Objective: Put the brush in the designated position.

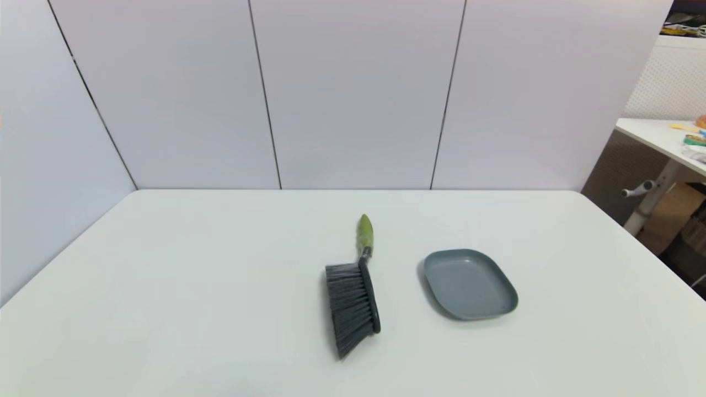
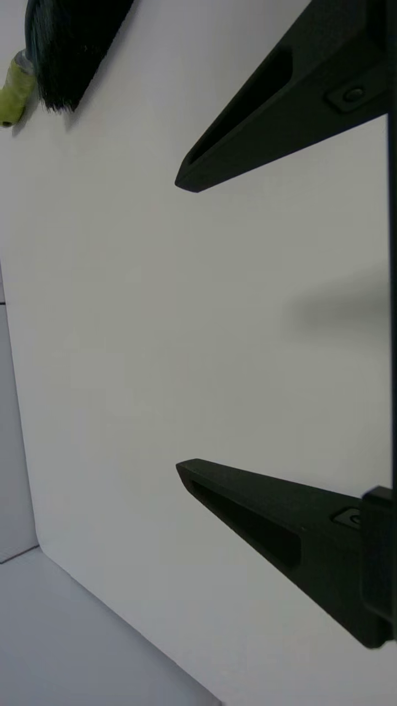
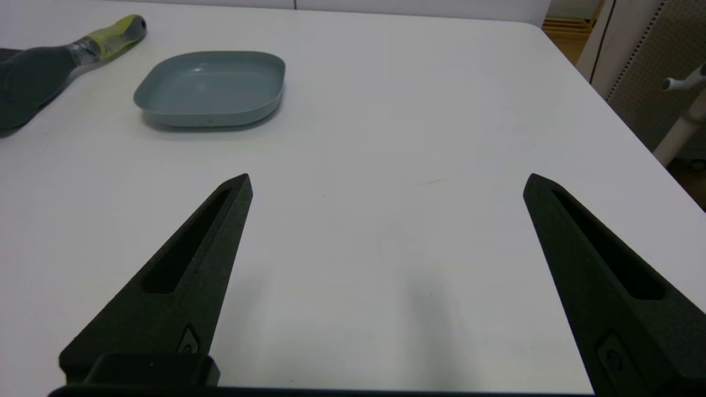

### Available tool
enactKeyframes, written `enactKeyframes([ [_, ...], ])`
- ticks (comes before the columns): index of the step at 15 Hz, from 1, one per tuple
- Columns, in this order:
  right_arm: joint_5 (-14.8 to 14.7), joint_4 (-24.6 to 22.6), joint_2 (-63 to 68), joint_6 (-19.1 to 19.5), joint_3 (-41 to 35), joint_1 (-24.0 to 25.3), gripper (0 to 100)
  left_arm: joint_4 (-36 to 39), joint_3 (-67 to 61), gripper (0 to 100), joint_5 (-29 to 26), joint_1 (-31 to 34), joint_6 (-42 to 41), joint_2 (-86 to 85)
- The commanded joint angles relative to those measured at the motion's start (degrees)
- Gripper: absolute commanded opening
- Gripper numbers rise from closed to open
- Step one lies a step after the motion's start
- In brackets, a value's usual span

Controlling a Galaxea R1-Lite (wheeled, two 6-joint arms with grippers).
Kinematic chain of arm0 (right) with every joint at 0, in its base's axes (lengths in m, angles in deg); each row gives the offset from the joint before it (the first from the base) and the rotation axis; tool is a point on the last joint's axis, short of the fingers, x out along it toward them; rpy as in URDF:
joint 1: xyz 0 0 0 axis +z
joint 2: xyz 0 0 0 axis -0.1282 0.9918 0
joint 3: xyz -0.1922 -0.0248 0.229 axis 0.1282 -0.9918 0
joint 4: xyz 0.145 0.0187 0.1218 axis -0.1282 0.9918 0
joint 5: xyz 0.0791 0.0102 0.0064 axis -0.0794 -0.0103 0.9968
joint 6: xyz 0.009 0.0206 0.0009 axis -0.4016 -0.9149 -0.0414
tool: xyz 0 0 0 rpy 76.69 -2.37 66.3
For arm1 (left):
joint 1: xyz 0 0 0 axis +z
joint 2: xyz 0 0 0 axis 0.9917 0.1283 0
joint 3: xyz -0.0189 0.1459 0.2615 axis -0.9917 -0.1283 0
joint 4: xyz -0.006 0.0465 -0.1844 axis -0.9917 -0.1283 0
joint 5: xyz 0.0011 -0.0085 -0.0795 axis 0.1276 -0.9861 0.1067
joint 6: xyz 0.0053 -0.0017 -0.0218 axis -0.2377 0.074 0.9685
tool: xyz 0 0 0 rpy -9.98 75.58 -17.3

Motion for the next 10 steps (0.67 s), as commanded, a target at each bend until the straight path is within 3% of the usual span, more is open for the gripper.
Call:
enactKeyframes([
  [1, 0.04, 0.00, 0.07, -0.02, -0.09, 0.04, 100, 0.45, -1.40, 100, 1.70, 0.01, 0.08, -2.37],
  [10, 0.04, 0.00, -0.10, -0.02, -0.09, 0.04, 100, 0.62, -1.40, 100, 2.75, 0.01, 5.96, -2.37],
])
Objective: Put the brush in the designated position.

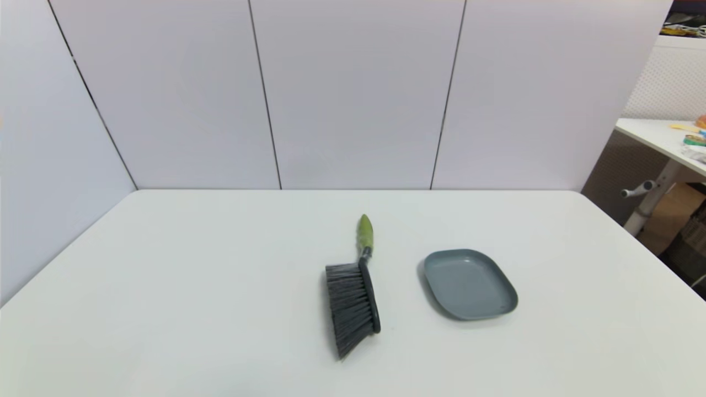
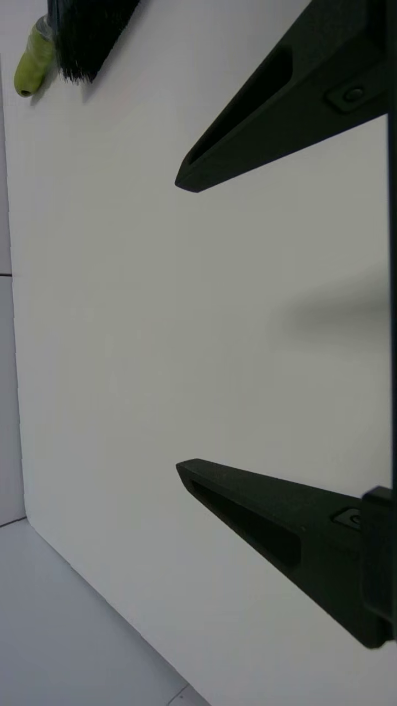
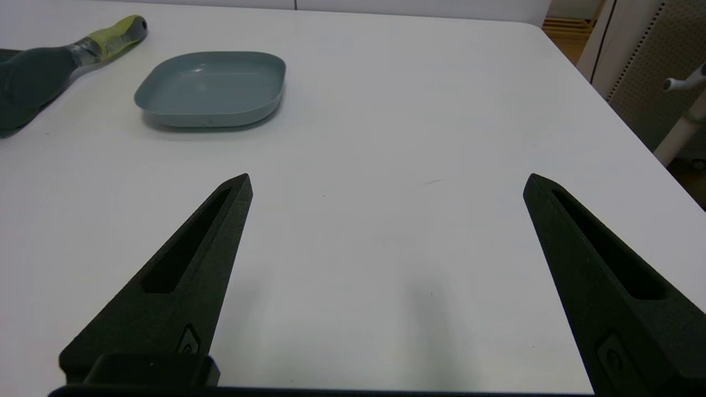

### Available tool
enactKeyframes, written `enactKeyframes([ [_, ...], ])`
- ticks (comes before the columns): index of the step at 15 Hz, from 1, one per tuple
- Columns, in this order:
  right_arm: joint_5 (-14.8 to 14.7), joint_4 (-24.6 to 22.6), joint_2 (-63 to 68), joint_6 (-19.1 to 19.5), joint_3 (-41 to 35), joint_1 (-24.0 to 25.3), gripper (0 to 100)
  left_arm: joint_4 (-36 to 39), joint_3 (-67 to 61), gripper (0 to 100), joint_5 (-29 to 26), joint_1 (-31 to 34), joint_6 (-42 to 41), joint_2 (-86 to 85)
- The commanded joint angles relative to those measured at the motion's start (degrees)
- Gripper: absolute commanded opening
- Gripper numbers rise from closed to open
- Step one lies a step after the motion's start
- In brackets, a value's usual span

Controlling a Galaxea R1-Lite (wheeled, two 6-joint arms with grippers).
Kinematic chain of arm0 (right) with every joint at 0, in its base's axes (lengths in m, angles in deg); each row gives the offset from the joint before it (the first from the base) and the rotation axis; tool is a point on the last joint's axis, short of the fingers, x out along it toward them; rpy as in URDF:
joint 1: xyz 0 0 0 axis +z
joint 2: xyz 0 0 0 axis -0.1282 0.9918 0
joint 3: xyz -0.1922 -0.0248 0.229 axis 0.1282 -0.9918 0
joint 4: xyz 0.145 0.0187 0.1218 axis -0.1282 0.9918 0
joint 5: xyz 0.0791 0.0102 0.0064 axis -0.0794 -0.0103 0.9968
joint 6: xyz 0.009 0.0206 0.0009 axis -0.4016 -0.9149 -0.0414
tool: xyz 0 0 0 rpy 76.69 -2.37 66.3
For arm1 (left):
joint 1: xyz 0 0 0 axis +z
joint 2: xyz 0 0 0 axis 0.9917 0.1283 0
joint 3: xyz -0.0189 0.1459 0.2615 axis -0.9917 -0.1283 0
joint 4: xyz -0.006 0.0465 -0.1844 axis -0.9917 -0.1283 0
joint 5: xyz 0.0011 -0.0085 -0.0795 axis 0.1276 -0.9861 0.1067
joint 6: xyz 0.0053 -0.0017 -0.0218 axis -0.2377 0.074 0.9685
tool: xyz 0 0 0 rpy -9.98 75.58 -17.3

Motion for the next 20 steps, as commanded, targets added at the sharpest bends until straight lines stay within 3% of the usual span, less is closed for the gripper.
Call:
enactKeyframes([
  [1, 0.03, 0.00, -0.10, 0.06, -0.09, 0.02, 100, 0.11, 0.00, 100, 0.59, 0.01, 2.10, 0.05],
  [20, -0.85, -0.09, -0.10, -0.38, -0.09, 0.02, 100, 0.11, 0.00, 100, 1.21, 0.01, 2.28, 0.05],
])
